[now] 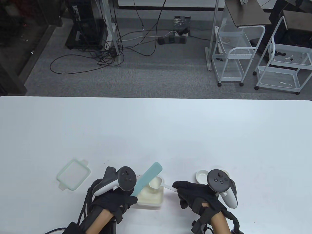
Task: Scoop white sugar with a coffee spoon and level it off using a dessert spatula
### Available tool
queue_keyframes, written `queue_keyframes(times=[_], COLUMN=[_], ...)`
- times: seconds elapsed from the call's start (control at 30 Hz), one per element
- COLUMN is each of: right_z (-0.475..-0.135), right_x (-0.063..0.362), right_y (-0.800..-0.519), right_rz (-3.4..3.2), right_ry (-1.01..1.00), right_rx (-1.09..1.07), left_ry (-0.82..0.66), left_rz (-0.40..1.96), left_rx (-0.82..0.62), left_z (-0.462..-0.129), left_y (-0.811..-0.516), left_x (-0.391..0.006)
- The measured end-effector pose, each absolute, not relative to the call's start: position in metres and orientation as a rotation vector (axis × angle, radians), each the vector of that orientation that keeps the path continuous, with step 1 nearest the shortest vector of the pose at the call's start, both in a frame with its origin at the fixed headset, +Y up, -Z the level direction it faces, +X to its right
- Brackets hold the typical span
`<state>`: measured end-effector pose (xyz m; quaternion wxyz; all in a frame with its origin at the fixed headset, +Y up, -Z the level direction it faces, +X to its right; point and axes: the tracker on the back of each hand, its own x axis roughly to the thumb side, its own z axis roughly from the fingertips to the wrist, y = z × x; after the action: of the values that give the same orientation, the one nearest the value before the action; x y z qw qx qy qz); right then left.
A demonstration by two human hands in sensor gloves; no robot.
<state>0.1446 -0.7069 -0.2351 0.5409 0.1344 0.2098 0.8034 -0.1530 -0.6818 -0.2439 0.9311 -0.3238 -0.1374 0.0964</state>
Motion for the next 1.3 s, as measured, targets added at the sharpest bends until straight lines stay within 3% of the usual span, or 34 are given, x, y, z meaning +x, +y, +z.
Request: queue_keyframes(times=[0.43,0.53,0.6,0.67,0.77,0.87,1.1,1.3], right_z=[-0.233,-0.233,-0.233,-0.233,-0.233,-0.233,-0.233,-0.233], right_x=[0.16,0.16,0.16,0.159,0.159,0.158,0.159,0.159], right_y=[-0.695,-0.694,-0.695,-0.696,-0.695,-0.695,-0.695,-0.695], right_rz=[1.781,1.771,1.779,1.778,1.781,1.781,1.769,1.773], right_ry=[0.452,0.455,0.474,0.478,0.475,0.478,0.468,0.458], right_rx=[0.357,0.363,0.364,0.365,0.371,0.376,0.377,0.373], left_ry=[-0.268,-0.272,-0.285,-0.293,-0.298,-0.293,-0.275,-0.122], left_rz=[0.178,0.014,-0.025,0.086,-0.063,-0.05,0.104,-0.069], left_rx=[-0.575,-0.617,-0.566,-0.48,-0.607,-0.505,-0.42,-0.232], left_z=[-0.249,-0.247,-0.245,-0.246,-0.243,-0.241,-0.246,-0.255], left_y=[-0.673,-0.682,-0.679,-0.675,-0.681,-0.676,-0.667,-0.669], left_x=[-0.166,-0.158,-0.155,-0.154,-0.15,-0.147,-0.16,-0.177])
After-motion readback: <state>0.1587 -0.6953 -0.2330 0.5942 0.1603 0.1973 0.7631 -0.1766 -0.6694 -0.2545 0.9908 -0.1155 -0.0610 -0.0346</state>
